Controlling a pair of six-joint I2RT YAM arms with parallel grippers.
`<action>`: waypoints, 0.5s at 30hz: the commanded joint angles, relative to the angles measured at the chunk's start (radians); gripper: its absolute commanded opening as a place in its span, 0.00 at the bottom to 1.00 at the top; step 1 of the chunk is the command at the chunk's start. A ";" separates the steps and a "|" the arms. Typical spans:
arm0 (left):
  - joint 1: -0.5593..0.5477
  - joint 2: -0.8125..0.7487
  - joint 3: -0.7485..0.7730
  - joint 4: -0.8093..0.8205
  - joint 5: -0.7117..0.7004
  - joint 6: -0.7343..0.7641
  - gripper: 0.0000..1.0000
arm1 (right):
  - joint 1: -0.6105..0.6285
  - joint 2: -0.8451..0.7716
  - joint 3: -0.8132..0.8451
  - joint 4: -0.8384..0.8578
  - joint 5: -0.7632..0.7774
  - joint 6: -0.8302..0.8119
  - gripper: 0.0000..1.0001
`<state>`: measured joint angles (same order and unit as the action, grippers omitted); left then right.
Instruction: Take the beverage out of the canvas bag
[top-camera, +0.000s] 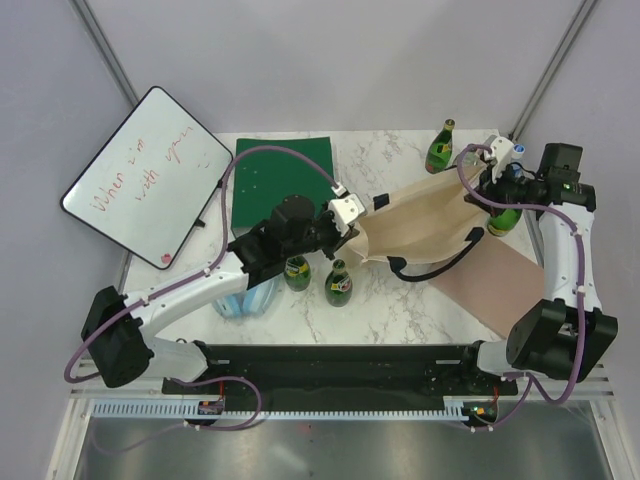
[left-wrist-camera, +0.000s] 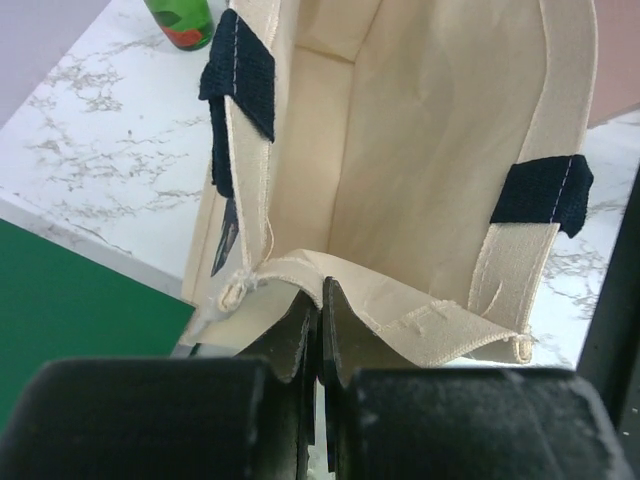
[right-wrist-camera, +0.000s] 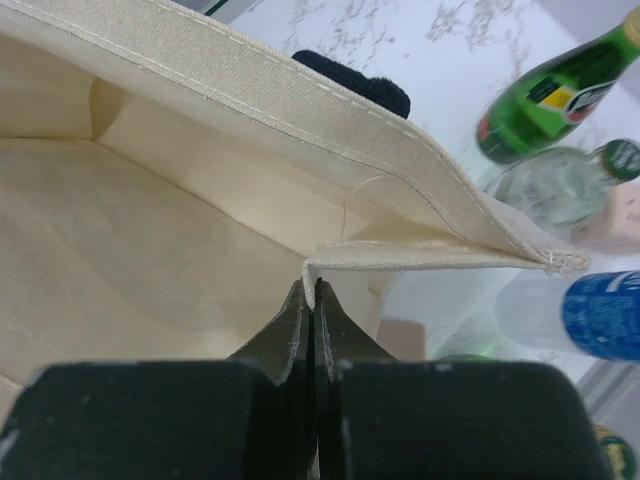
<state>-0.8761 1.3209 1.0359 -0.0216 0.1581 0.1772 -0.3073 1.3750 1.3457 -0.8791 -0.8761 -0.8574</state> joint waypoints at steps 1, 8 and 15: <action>-0.035 0.034 0.076 0.107 -0.064 0.149 0.02 | 0.005 -0.053 0.019 0.167 -0.077 -0.043 0.00; -0.080 0.008 0.041 0.121 -0.129 0.208 0.02 | 0.004 -0.077 0.066 0.189 -0.060 -0.059 0.00; -0.092 -0.002 0.026 0.152 -0.105 0.095 0.02 | 0.004 -0.079 0.125 0.184 -0.047 0.041 0.00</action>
<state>-0.9619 1.3540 1.0554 0.0147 0.0528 0.3153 -0.3069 1.3304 1.3849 -0.7395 -0.8627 -0.8627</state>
